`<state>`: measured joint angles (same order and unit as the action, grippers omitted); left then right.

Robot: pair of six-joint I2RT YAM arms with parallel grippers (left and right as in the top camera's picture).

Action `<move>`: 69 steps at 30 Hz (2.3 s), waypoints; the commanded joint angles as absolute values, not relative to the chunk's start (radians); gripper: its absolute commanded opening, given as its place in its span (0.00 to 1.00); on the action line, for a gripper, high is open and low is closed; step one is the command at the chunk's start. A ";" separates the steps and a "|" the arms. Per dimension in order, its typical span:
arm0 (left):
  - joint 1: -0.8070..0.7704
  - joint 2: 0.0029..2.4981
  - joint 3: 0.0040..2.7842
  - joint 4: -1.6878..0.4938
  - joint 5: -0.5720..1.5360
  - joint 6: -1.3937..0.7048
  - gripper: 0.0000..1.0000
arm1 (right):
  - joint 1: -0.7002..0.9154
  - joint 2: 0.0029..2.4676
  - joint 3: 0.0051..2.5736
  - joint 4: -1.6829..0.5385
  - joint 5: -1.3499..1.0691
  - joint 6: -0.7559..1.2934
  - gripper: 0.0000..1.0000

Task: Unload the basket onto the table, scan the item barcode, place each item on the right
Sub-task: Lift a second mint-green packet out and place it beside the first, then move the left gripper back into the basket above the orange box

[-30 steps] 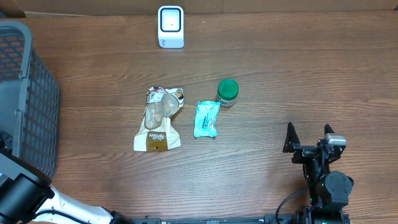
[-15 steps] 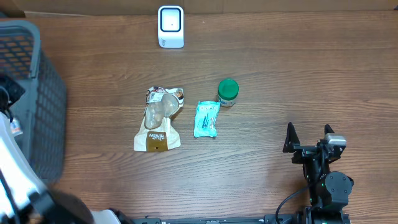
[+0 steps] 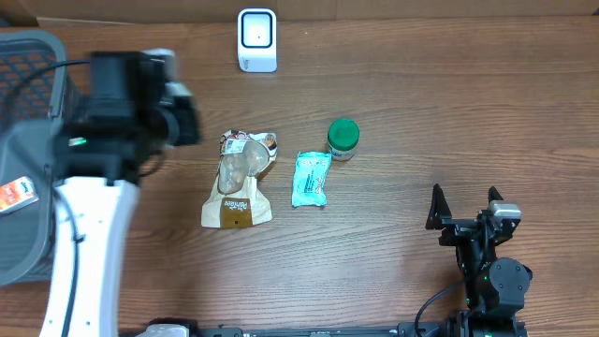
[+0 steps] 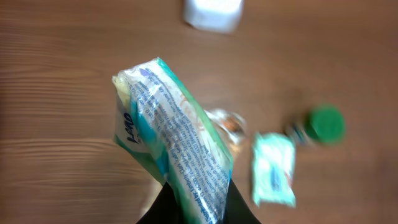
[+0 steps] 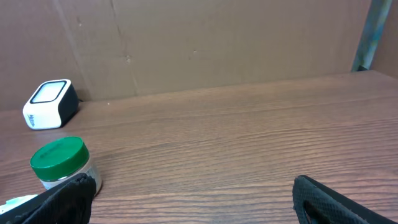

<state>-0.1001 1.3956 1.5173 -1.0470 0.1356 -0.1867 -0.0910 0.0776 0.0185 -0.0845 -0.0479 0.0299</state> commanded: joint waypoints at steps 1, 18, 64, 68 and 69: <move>-0.232 1.432 1.480 -1.041 0.106 -0.187 0.04 | -0.095 0.072 0.009 -0.081 -0.045 0.030 1.00; -0.518 1.821 1.459 -0.979 0.016 -0.187 0.04 | -0.095 0.072 0.009 -0.081 -0.045 0.030 1.00; 0.438 1.440 2.082 -1.279 0.019 -0.199 0.64 | -0.095 0.072 0.009 -0.081 -0.045 0.030 1.00; 0.577 1.465 2.068 -1.280 0.019 -0.226 0.65 | -0.095 0.072 0.009 -0.081 -0.045 0.030 1.00; 0.635 1.485 2.059 -1.279 0.019 -0.233 0.66 | -0.095 0.072 0.009 -0.081 -0.045 0.030 1.00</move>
